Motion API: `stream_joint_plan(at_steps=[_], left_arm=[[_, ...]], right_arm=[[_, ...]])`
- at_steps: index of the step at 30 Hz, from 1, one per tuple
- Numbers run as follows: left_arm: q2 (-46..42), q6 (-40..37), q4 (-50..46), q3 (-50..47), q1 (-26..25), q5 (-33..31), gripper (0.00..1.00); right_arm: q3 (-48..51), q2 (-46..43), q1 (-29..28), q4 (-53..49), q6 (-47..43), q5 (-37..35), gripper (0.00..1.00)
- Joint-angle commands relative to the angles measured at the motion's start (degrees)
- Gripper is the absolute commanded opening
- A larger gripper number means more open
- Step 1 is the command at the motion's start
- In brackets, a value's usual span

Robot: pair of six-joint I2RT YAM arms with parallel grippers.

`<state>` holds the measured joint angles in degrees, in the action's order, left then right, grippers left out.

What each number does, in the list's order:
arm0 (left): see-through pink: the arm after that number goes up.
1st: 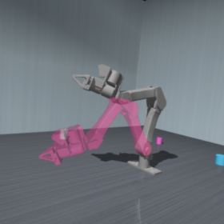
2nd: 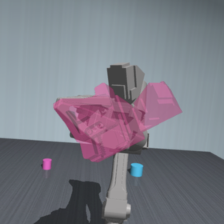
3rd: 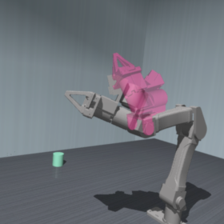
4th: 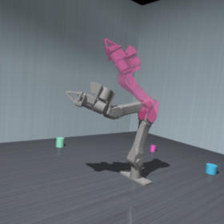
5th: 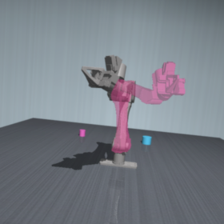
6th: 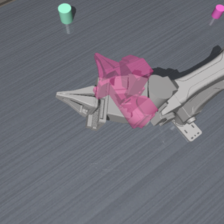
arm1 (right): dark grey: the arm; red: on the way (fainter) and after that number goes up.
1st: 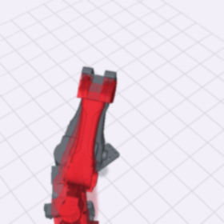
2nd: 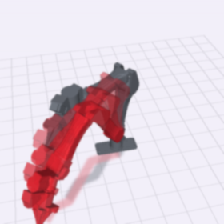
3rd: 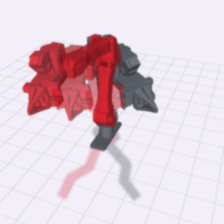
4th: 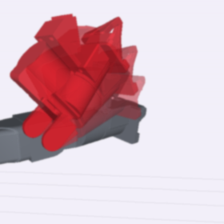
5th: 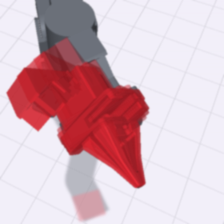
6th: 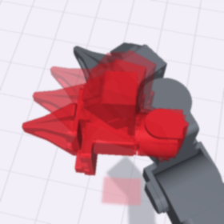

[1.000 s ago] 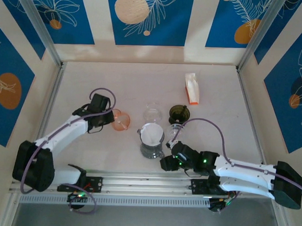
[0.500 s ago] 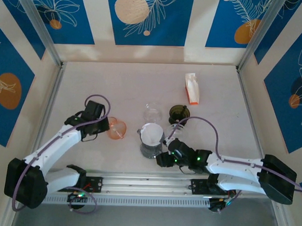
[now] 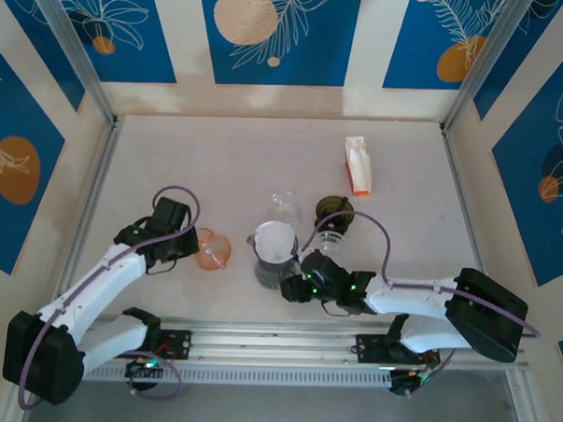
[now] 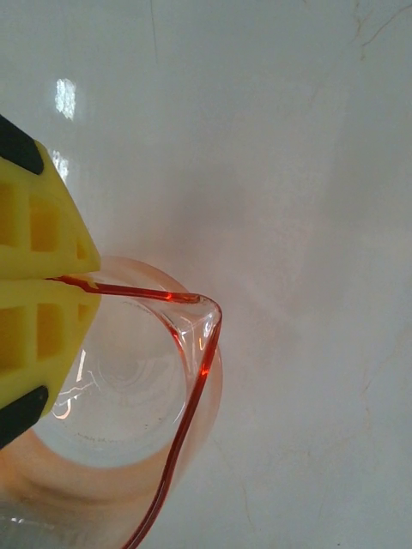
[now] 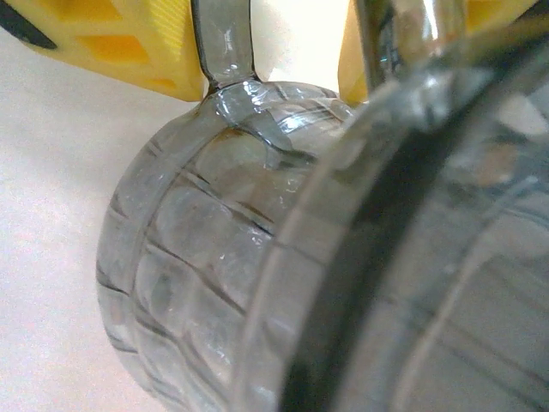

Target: Place the coffee filter in the dripper

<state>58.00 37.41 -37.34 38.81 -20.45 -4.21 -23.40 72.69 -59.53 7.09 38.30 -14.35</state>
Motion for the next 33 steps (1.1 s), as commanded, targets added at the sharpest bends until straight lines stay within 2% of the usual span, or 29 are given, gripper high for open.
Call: stream_joint_plan(at_steps=[1, 17, 33], left_arm=[[-1.9, 0.2, -1.4, -0.1, 0.8, 1.1, 0.0], [-7.1, 0.8, -4.2, -2.9, 0.7, 2.4, 0.0], [-9.6, 1.7, -4.7, -4.6, 0.6, 3.8, 0.0]], right_arm=[[-2.4, 1.5, 1.0, 4.9, -1.2, -0.8, 0.46], [-14.5, 18.7, 7.2, 12.9, -5.0, 1.6, 0.45], [-32.5, 35.9, 11.4, 13.8, -6.8, 6.8, 0.45]])
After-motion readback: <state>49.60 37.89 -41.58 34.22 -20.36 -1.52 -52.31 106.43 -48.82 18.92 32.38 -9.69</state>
